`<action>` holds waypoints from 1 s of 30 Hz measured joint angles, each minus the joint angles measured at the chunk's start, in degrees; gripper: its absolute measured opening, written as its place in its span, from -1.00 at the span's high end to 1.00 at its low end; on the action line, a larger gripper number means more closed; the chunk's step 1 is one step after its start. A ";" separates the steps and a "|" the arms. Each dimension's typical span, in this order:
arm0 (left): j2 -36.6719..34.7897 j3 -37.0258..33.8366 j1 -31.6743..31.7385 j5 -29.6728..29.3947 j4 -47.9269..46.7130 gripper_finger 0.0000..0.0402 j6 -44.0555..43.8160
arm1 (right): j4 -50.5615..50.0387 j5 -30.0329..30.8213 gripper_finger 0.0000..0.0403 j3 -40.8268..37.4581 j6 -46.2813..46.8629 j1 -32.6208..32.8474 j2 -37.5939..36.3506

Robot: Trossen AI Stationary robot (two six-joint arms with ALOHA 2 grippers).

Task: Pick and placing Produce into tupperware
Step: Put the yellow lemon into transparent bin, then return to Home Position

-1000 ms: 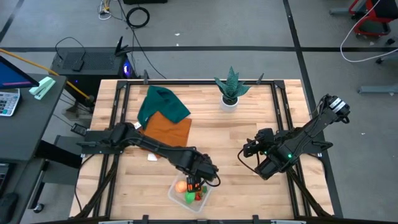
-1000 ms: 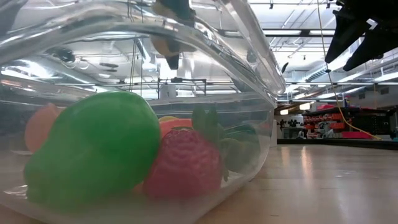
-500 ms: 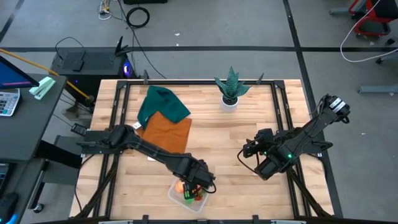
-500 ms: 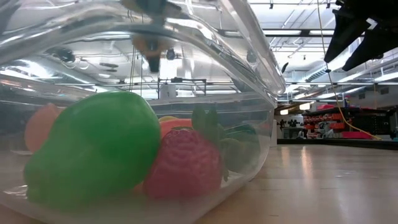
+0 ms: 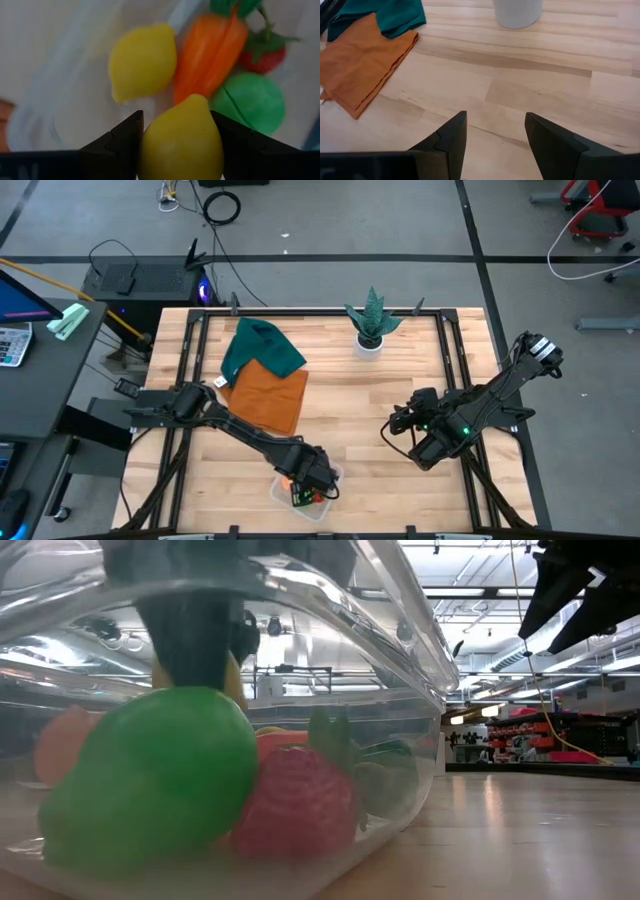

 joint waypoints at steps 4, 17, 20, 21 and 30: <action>0.00 -0.23 -0.02 -3.35 2.24 -0.05 0.34 | 1.16 0.02 0.16 0.00 0.00 0.00 0.00; 0.00 -0.23 0.00 -5.51 4.66 -0.05 0.87 | 7.87 -1.45 0.16 0.00 -5.53 0.00 -0.02; 0.00 -0.23 0.00 -6.17 5.11 -0.19 0.65 | 8.67 -2.36 0.16 0.00 -6.09 0.00 -0.02; 0.00 -0.23 0.00 -6.75 5.08 -0.25 0.28 | 8.70 -2.39 0.16 0.00 -6.09 0.00 -0.02; -0.02 -0.23 -0.15 -8.13 5.05 -0.58 0.07 | 8.95 -2.39 0.16 0.00 -7.02 0.00 -0.02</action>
